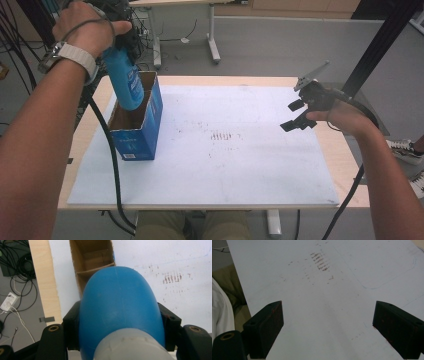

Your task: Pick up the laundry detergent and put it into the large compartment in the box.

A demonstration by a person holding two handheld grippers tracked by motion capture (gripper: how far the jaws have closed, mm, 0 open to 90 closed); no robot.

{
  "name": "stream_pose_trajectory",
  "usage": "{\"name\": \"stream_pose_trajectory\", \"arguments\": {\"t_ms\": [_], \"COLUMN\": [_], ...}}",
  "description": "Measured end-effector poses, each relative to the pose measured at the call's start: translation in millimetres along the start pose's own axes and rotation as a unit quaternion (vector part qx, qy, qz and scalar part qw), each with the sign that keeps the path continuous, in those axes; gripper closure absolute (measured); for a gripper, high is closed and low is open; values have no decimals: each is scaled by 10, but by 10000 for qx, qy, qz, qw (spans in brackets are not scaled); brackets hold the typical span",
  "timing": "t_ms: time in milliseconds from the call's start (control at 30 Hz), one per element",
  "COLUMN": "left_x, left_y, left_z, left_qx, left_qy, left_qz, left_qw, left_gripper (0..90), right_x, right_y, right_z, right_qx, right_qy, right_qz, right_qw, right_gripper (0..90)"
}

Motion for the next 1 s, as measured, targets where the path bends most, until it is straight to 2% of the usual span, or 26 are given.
{"name": "stream_pose_trajectory", "arguments": {"t_ms": [467,633,867,1000], "left_x": [-58,-53,-108,-121], "left_y": [137,245,377,459], "left_z": [-4,-7,-32,-51], "left_qx": [-12,-79,-98,-89], "left_qy": [-105,-92,-128,-135], "left_qz": [52,153,65,89], "left_qw": [9999,9998,9998,9998], "left_gripper": [371,371,371,371], "right_x": [22,29,31,37], "right_y": [14,17,26,39], "right_z": [-39,-57,-74,-83], "right_qx": [13,16,17,14], "right_qy": [47,49,86,91], "right_qz": [14,22,29,31], "right_qw": [10000,10000,10000,10000], "right_gripper": [97,97,97,97]}}
Point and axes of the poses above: each handheld gripper's, and its own axes: y roughly forward along the jaws, z roughly out of its top, x roughly to its right, the point moved 9 cm from there along y, roughly forward along the jaws, and after that the axes turned 6 degrees about x, right-handed, at the moved point
